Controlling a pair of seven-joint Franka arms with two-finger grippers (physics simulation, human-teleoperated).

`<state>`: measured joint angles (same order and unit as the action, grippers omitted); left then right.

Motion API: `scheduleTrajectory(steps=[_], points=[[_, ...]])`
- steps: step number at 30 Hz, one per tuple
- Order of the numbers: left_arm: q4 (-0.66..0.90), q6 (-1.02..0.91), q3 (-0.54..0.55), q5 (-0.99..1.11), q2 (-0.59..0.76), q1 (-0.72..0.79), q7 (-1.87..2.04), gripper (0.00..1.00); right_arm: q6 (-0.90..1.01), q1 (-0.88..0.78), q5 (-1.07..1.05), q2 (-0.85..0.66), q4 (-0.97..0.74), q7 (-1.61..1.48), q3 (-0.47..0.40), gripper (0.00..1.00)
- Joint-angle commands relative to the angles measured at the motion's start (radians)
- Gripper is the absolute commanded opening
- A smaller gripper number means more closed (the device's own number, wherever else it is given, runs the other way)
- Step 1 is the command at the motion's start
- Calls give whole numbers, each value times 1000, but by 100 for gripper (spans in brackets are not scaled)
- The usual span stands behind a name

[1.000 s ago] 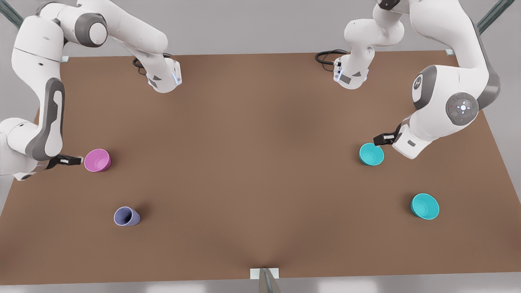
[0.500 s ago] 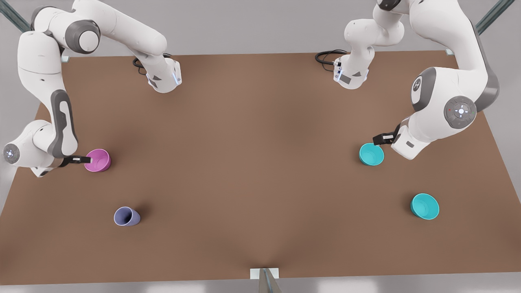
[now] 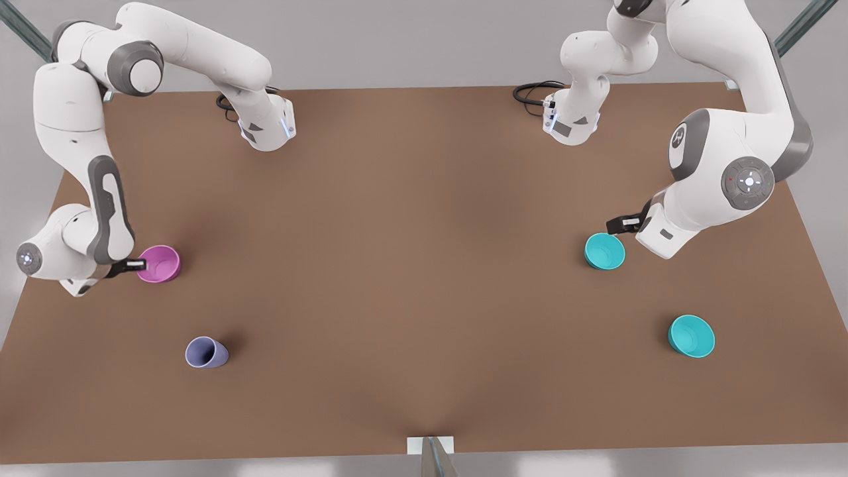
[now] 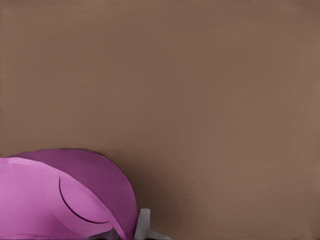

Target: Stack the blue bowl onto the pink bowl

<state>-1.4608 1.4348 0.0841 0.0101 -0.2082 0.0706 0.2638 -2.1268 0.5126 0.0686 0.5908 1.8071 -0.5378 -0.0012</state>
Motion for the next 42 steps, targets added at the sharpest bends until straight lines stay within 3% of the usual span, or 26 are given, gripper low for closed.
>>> scheduleTrajectory(steps=[1,5,8,11,15,17,22,24,25,26,30,34,36,39,42], points=[[0,-2,0,1,1,0,2,100,74,0,7,0,-23,-88,4,21],[0,-2,0,1,1,0,3,100,329,-25,-210,-55,-83,-107,49,21],[0,-4,0,1,1,0,3,100,372,-281,-447,-101,-83,64,49,21],[0,-4,0,1,1,0,3,100,139,-635,-668,-77,-98,341,44,21],[0,-4,0,-1,1,0,5,100,-113,-944,-658,113,-336,834,38,21],[-27,9,0,-16,0,-3,11,100,-186,-1016,-599,234,-462,999,33,21],[-177,233,0,-19,-26,-71,-2,100,-191,-1053,-512,371,-591,1099,33,21],[-190,286,-82,-24,-62,-75,-190,100,-191,-1054,-510,383,-600,1099,33,21],[-243,352,-135,-71,-62,-77,-310,100,-189,-1057,-512,388,-609,1099,33,57],[-288,407,-150,-97,-60,-77,-334,100,-191,-1059,-512,388,-611,1099,33,100],[-535,653,-214,-142,-56,-104,-707,100,-170,-1040,-524,311,-612,1099,26,100],[-619,702,-214,-205,-68,-98,-764,100,375,-829,-446,248,-756,1059,17,100],[-650,719,-214,-226,-83,-97,-764,100,545,-712,-323,242,-758,876,18,100],[-676,756,-214,-226,-119,-100,-765,100,761,-625,28,69,-758,406,9,100],[-676,777,-214,-226,-175,-101,-765,100,852,-588,71,-138,-730,286,12,100]])
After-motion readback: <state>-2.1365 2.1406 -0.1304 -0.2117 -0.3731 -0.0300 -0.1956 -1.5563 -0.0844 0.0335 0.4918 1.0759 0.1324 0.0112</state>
